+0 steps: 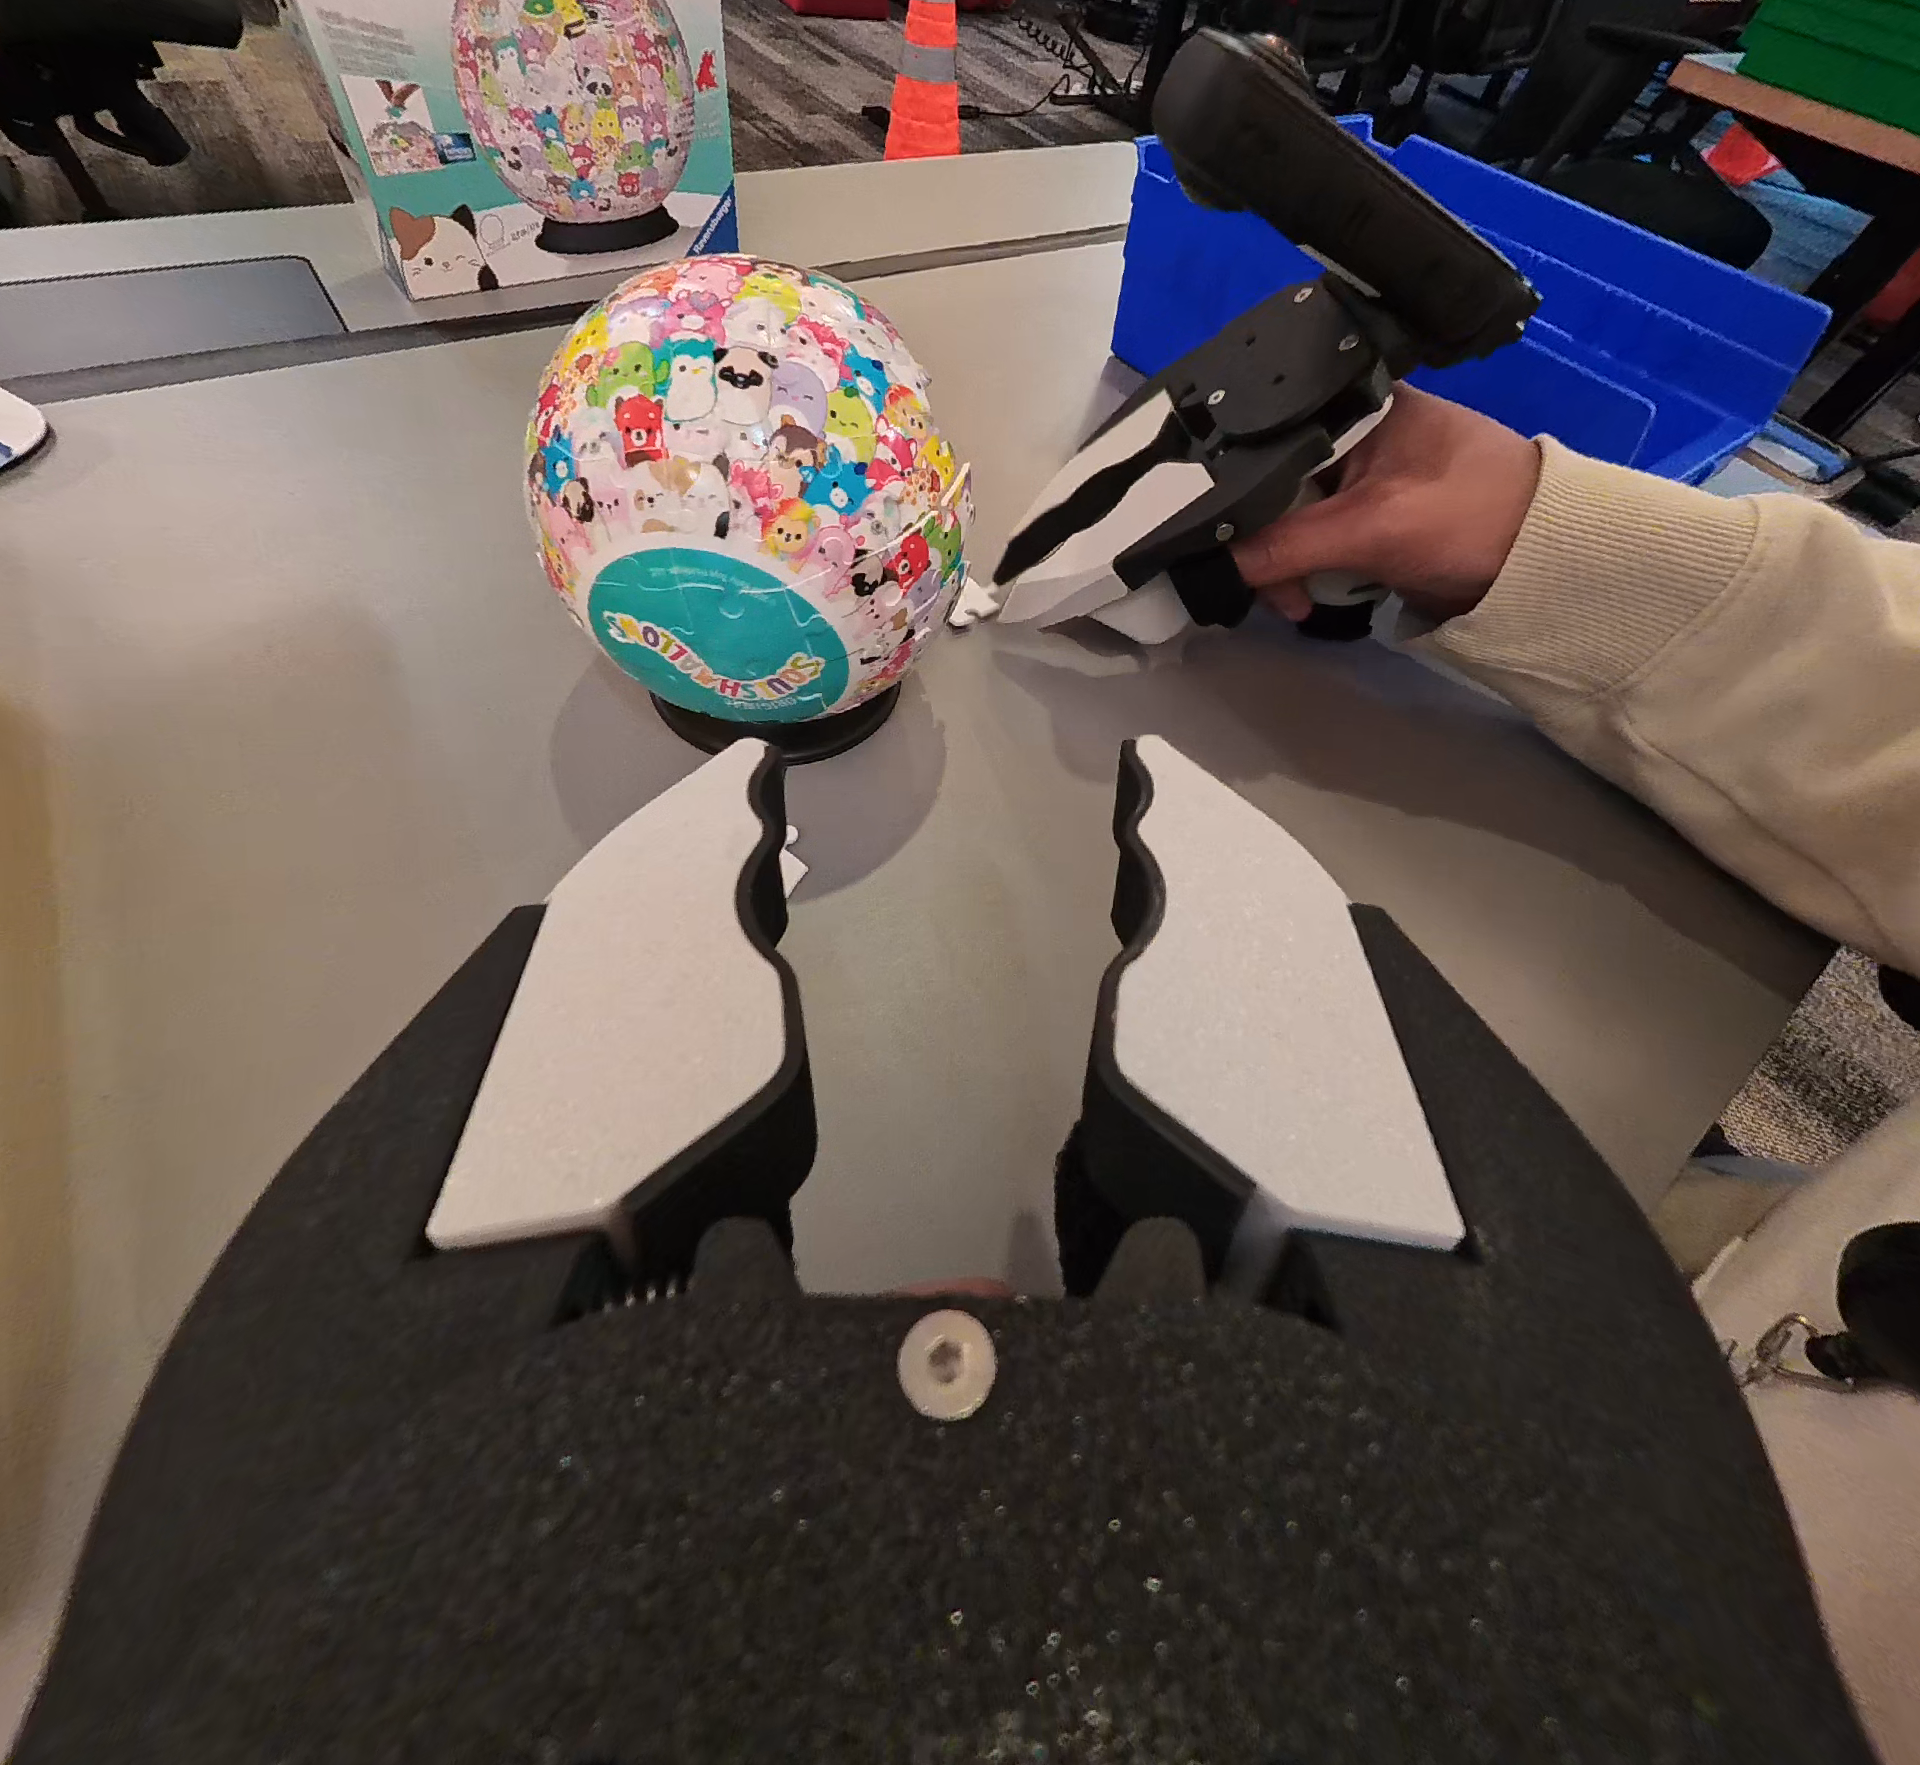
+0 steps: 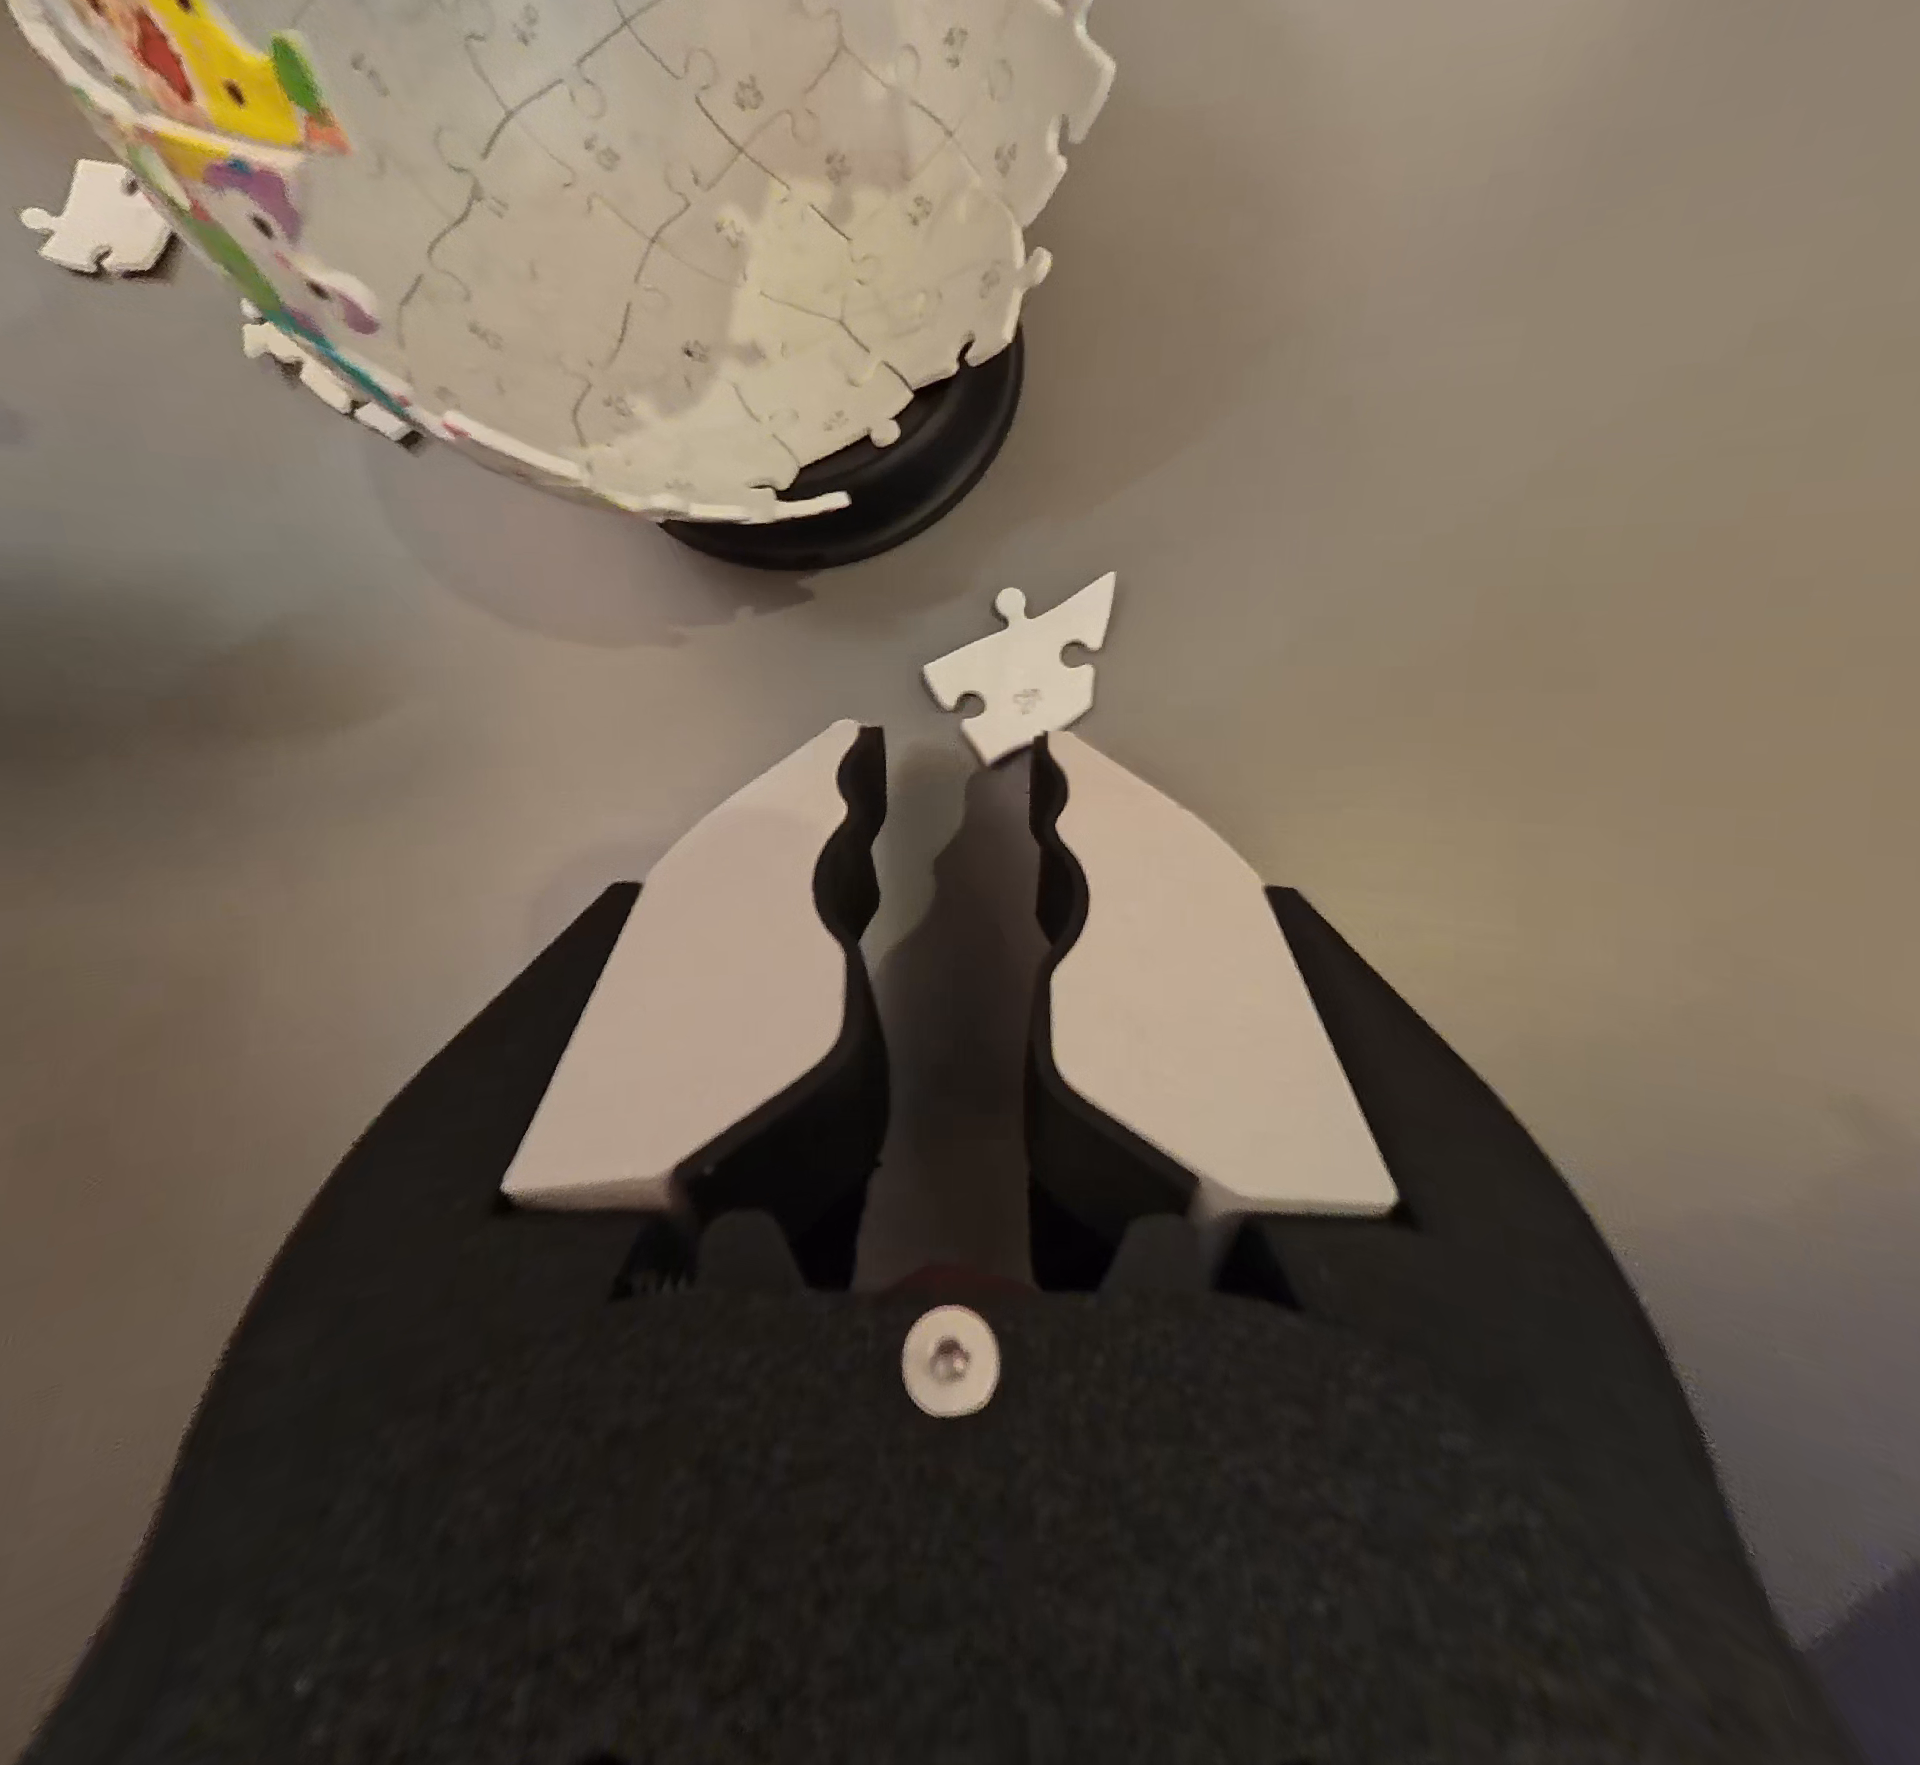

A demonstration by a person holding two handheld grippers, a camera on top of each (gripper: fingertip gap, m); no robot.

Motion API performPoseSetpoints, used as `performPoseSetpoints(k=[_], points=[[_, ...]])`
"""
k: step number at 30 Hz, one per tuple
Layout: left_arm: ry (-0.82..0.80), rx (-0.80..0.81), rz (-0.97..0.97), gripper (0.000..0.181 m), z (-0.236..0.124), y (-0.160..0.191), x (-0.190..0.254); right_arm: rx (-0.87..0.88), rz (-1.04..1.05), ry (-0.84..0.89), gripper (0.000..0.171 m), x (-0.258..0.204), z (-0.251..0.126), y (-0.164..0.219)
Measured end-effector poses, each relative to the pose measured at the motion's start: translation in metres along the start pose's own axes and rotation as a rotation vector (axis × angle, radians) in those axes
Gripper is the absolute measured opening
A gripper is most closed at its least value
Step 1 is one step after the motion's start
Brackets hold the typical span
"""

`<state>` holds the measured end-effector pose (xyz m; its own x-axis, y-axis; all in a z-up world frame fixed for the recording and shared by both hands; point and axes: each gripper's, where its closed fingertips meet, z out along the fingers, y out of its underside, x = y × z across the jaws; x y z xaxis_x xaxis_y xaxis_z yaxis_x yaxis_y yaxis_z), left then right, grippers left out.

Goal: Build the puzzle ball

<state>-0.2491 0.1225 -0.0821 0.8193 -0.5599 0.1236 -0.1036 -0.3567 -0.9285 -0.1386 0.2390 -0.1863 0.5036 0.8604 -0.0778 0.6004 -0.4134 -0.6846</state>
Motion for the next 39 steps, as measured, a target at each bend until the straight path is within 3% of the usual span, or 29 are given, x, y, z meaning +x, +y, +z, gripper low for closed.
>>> performPoseSetpoints(k=[8, 15, 22, 29, 36, 37, 39], points=[[-0.005, 0.002, 0.005, 0.06, -0.003, 0.001, 0.002, 0.01, -0.014, 0.038, 0.03, 0.007, -0.002, 0.001], [-0.015, 0.008, 0.003, 0.06, -0.006, 0.0, 0.0, -0.014, -0.002, -0.029, 0.028, 0.001, 0.001, 0.004], [-0.007, 0.009, 0.026, 0.06, -0.005, -0.007, 0.0, 0.073, -0.055, 0.036, 0.027, 0.017, -0.004, -0.008], [-0.004, 0.012, 0.017, 0.06, -0.008, -0.009, -0.002, -0.007, -0.157, -0.03, 0.032, 0.019, 0.011, -0.002], [-0.005, 0.015, 0.01, 0.06, -0.011, -0.009, -0.007, -0.01, -0.18, -0.005, 0.026, 0.018, 0.01, -0.003], [0.001, 0.021, 0.004, 0.06, -0.011, -0.01, -0.006, -0.012, -0.171, -0.008, 0.01, 0.017, 0.007, -0.005], [0.011, 0.038, 0.009, 0.06, -0.011, -0.014, -0.004, -0.015, -0.163, -0.013, 0.003, 0.014, -0.004, -0.014]])
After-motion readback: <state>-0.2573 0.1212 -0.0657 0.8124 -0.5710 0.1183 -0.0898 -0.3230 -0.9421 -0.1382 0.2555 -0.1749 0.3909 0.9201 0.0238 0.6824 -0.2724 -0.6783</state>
